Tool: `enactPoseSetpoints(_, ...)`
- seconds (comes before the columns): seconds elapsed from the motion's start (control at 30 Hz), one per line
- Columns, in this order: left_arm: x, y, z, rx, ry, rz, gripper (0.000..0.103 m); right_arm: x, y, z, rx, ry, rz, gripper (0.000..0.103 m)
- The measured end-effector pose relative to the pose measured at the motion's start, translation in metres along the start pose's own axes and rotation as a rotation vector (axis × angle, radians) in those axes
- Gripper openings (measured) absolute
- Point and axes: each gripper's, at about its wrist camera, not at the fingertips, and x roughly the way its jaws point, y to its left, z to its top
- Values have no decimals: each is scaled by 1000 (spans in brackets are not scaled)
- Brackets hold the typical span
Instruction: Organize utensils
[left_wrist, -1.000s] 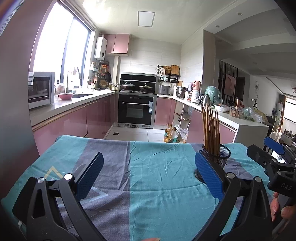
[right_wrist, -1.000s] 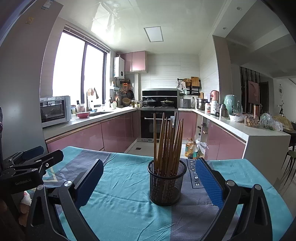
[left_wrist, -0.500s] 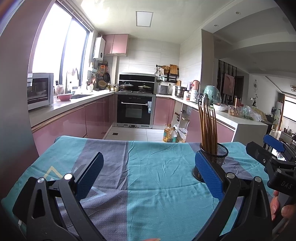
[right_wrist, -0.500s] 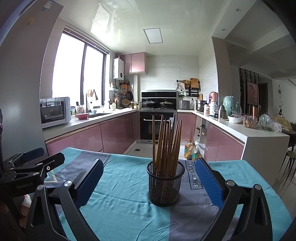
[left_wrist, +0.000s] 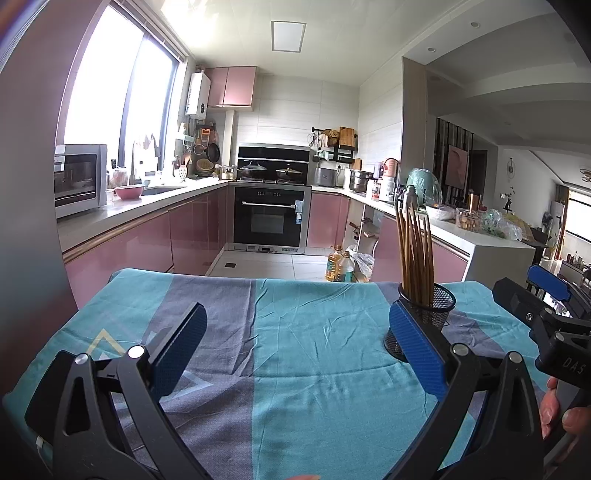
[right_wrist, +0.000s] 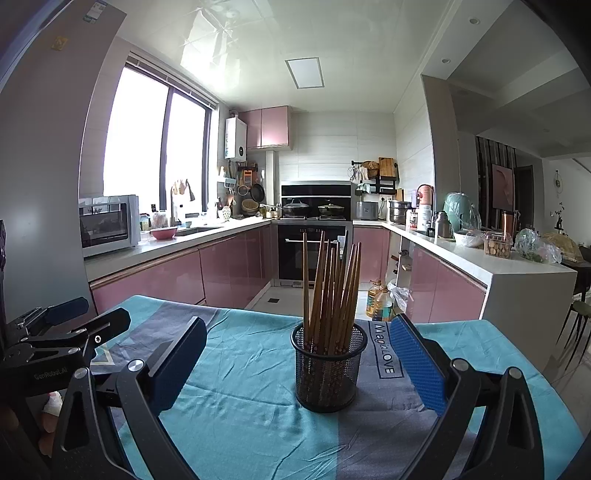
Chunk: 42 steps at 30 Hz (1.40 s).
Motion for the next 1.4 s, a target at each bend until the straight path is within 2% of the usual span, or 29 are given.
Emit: enactPoseSetpoints(1.4, 0, -5, -5, 17, 1, -1, 97, 1, 0, 0, 1, 3, 5, 96)
